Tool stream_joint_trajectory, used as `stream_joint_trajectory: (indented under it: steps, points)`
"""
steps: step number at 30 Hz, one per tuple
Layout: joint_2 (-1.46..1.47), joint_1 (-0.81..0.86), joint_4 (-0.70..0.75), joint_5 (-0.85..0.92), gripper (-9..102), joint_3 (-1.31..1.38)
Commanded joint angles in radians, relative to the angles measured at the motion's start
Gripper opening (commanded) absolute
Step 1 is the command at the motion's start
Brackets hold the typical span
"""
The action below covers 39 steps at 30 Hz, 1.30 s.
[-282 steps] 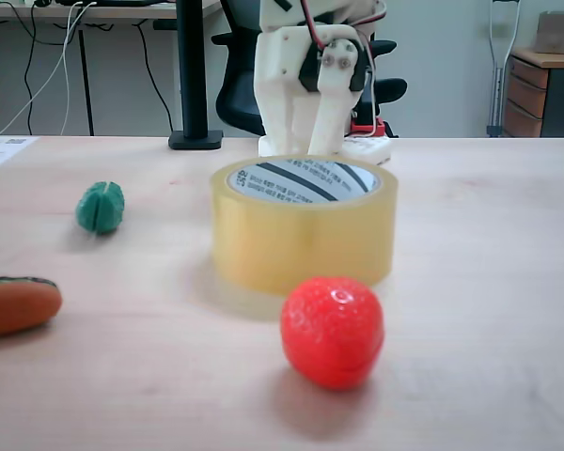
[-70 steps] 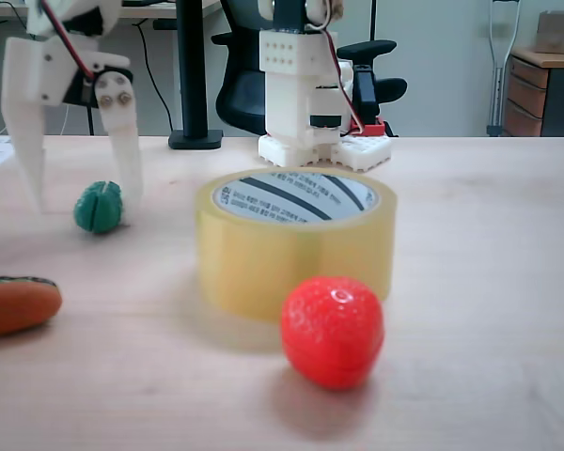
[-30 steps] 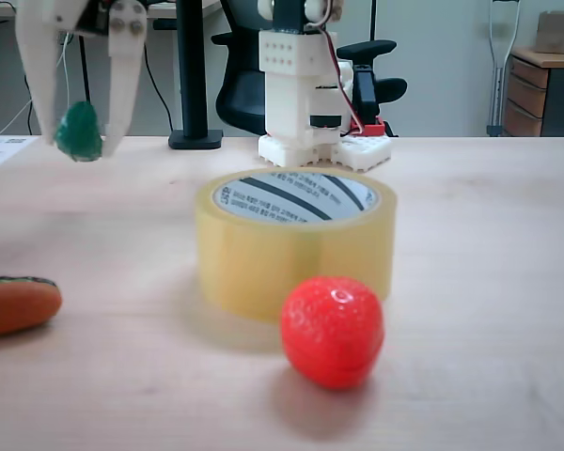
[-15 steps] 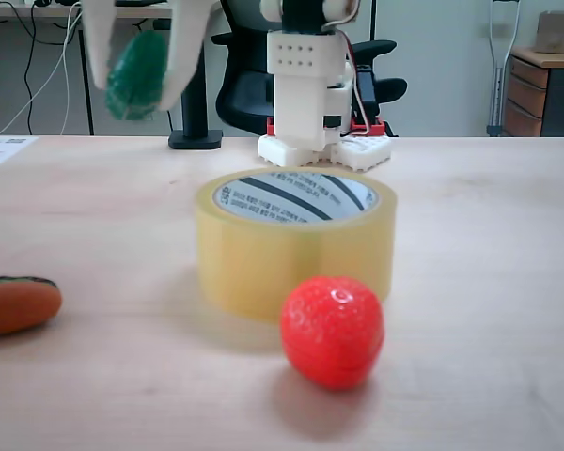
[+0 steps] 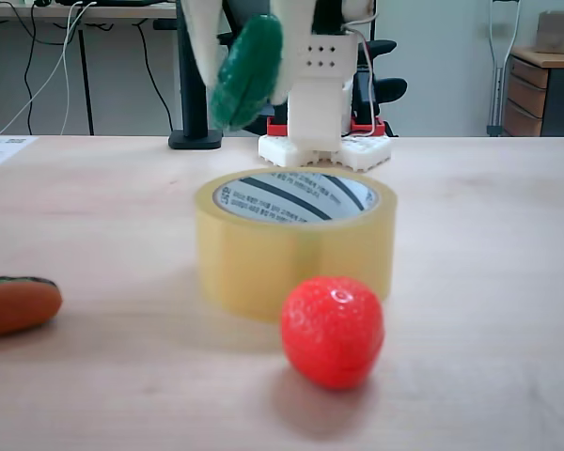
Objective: Grasp a cucumber and put it in the hole.
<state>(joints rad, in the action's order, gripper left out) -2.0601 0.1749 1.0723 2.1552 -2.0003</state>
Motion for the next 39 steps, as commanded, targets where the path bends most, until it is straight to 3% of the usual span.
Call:
stream_joint_trajectory:
  steps: [1, 11, 18, 19, 24, 39]
  points:
    - [-0.063, -0.064, -0.051, -0.081, 9, 0.077]
    - [-0.043, -0.140, -0.129, -0.253, 9, 0.075]
    - [-0.041, -0.140, -0.129, -0.255, 10, 0.072]
    - [-0.041, -0.140, -0.129, -0.255, 12, 0.071]
    - [-0.044, -0.138, -0.164, -0.255, 43, 0.063]
    - [-0.110, -0.138, -0.167, -0.252, 39, -0.006]
